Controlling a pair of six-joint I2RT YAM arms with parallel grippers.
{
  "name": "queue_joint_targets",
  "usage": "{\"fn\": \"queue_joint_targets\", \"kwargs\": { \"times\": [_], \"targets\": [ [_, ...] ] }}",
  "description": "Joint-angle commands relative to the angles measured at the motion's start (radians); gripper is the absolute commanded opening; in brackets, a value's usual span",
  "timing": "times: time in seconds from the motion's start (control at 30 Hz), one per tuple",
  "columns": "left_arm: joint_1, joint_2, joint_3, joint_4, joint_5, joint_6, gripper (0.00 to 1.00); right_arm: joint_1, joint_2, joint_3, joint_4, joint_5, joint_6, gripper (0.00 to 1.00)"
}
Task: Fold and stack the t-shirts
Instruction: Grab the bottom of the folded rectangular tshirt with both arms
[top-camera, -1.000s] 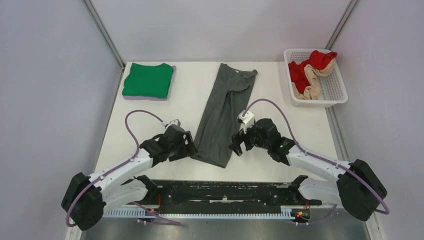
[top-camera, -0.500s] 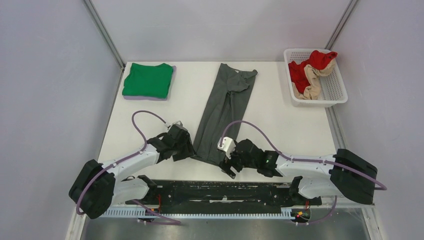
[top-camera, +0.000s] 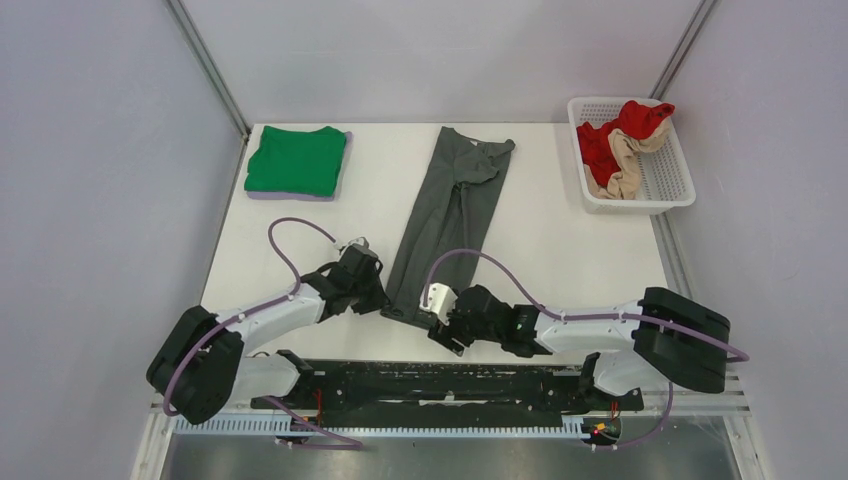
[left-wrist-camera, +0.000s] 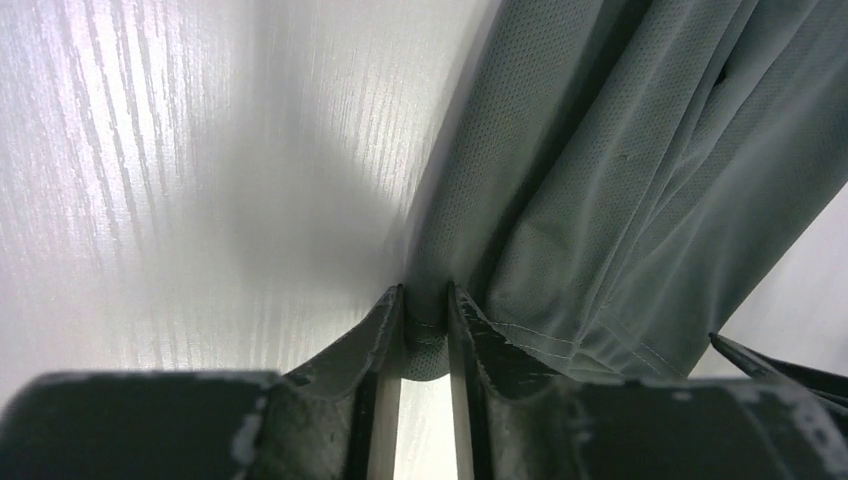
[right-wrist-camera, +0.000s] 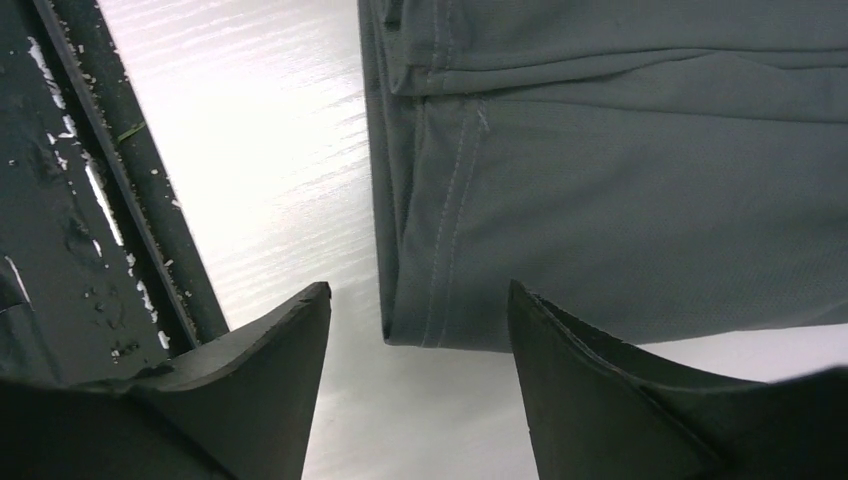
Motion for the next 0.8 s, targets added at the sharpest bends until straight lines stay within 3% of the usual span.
{"fn": "queue_joint_targets", "kwargs": {
  "times": [0.0,0.23,0.43,0.53,0.77],
  "targets": [
    [0.003,0.001,-0.030,-0.016,0.009,0.052,0.27,0.037,0.027,0.040,0.051,0.031,-0.044,0.67],
    [0.003,-0.028,-0.038,-0.008,-0.003,0.062,0.02,0.058,0.093,0.066,-0.013,0.098,-0.047,0.56],
    [0.003,-0.126,-0.045,-0.063,-0.090,0.036,0.02,0.066,0.061,0.009,-0.031,0.116,-0.014,0.36],
    [0.003,-0.217,-0.049,-0.116,-0.144,0.031,0.02,0.068,0.038,-0.017,-0.024,0.121,-0.002,0.21],
    [0.001,-0.397,-0.075,-0.161,-0.097,0.014,0.02,0.120,0.012,-0.036,0.072,0.014,0.032,0.02]
  ]
}}
